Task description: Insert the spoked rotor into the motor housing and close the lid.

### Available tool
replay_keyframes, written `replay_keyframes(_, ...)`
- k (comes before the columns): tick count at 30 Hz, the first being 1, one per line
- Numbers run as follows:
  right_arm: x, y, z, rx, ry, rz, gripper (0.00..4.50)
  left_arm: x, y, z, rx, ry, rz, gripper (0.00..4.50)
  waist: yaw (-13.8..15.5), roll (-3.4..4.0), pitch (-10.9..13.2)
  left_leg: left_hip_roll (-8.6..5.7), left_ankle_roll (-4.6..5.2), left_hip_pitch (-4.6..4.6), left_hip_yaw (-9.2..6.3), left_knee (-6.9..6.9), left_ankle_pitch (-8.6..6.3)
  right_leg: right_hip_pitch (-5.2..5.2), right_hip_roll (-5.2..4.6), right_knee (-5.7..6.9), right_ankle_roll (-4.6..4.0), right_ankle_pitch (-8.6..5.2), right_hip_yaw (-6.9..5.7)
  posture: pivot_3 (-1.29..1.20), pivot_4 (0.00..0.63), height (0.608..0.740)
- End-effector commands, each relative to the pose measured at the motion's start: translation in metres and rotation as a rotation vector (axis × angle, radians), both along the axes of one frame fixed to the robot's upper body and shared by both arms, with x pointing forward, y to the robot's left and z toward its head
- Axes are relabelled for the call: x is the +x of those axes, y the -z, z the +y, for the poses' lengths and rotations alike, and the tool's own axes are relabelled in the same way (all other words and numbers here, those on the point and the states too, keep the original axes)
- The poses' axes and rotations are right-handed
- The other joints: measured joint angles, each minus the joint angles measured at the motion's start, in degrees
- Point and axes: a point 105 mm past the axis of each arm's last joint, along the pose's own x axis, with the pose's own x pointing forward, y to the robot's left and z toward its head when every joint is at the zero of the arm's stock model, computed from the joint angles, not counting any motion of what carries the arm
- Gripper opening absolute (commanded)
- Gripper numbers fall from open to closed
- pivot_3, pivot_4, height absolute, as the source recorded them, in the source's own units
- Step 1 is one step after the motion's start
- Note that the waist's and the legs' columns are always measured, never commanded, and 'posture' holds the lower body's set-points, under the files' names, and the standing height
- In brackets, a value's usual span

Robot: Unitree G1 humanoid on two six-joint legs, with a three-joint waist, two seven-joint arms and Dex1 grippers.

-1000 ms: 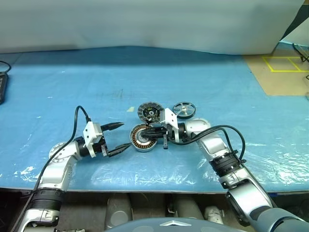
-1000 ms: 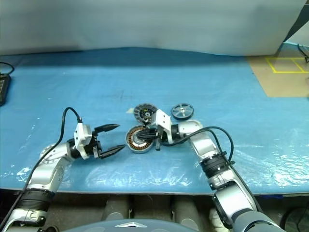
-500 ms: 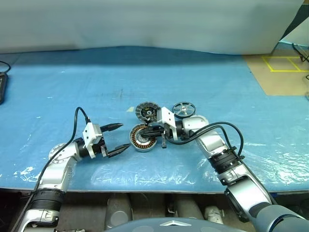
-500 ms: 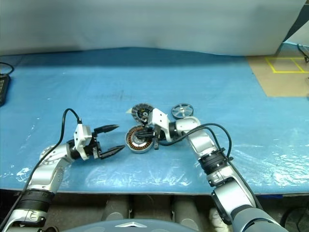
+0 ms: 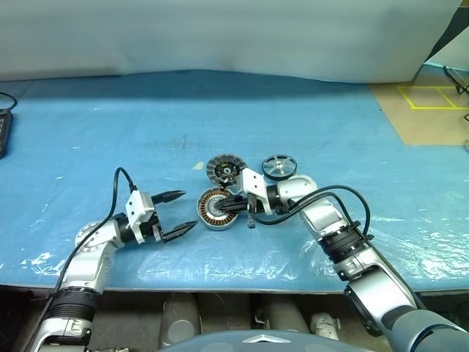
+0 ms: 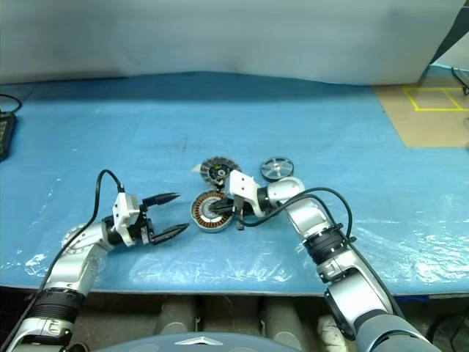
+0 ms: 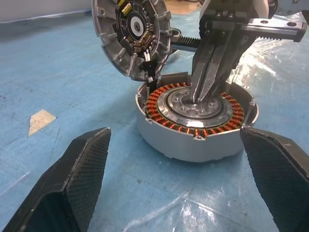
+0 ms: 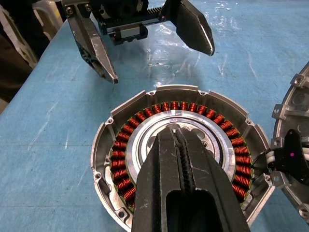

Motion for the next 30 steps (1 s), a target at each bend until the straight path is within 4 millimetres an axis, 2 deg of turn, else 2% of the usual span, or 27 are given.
replay_keyframes(1, 0.001, 0.006, -0.003, -0.060, -0.013, -0.018, 0.01, -0.001, -0.016, -0.004, 0.000, 0.012, -0.043, 4.50, 0.0, 0.00, 0.0, 0.01, 0.00, 0.01, 0.00, 0.00, 0.00, 0.00, 0.00, 0.00, 0.00, 0.00, 0.00, 0.00, 0.150, 0.740)
replay_keyframes(12, 0.004, 0.025, -0.011, -0.184, 0.002, -0.065, 0.01, -0.001, -0.023, -0.007, 0.000, 0.005, -0.032, 4.50, 0.0, 0.01, -0.1, -0.02, 0.00, 0.22, 0.00, 0.01, 0.00, 0.17, -0.01, 0.02, 0.00, 0.00, 0.03, 0.00, 0.150, 0.740)
replay_keyframes(18, 0.002, 0.033, -0.013, -0.224, 0.000, -0.079, 0.01, 0.000, -0.021, -0.006, 0.002, 0.003, -0.023, 4.50, 0.0, 0.04, -0.2, -0.01, 0.01, 0.55, 0.02, 0.00, -0.02, 0.47, -0.02, 0.00, 0.00, -0.01, 0.08, 0.00, 0.150, 0.740)
replay_keyframes(23, 0.003, 0.047, -0.019, -0.275, 0.013, -0.089, 0.01, 0.000, -0.015, -0.003, 0.005, 0.000, -0.013, 4.50, 0.0, 0.06, -0.2, 0.00, 0.19, 1.20, 0.06, -0.20, -0.13, 1.04, -0.09, -0.11, 0.05, -0.04, 0.17, 0.00, 0.150, 0.740)
replay_keyframes(30, 0.003, 0.062, -0.029, -0.317, 0.033, -0.084, 0.01, 0.001, -0.009, 0.000, 0.008, 0.002, -0.009, 4.50, 0.0, 0.11, -0.6, -0.02, 0.19, 1.22, 0.08, -0.24, -0.13, 1.05, -0.09, -0.14, 0.05, -0.04, 0.21, 0.00, 0.150, 0.740)
